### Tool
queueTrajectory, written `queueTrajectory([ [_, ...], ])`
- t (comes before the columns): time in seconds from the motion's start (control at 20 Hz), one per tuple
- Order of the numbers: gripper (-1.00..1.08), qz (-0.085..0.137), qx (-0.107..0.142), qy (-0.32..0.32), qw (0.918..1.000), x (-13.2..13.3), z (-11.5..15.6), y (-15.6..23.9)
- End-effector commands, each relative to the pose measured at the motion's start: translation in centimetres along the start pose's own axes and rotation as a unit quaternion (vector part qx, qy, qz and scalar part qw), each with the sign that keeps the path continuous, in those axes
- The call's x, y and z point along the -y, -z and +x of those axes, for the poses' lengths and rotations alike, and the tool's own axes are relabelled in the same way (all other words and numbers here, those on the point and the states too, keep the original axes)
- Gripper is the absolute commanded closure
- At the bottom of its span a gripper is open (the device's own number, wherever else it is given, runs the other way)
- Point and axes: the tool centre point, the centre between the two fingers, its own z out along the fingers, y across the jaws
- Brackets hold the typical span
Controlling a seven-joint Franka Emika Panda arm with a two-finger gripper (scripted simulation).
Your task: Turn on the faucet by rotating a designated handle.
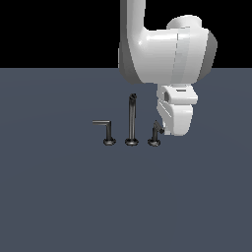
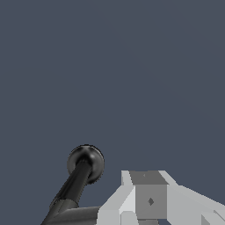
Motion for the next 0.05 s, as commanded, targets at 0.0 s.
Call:
queueTrajectory([
  [0.0, 1.08, -0.002, 0.003, 0.011, 0.9999, -0.32, -1.97, 0.02],
])
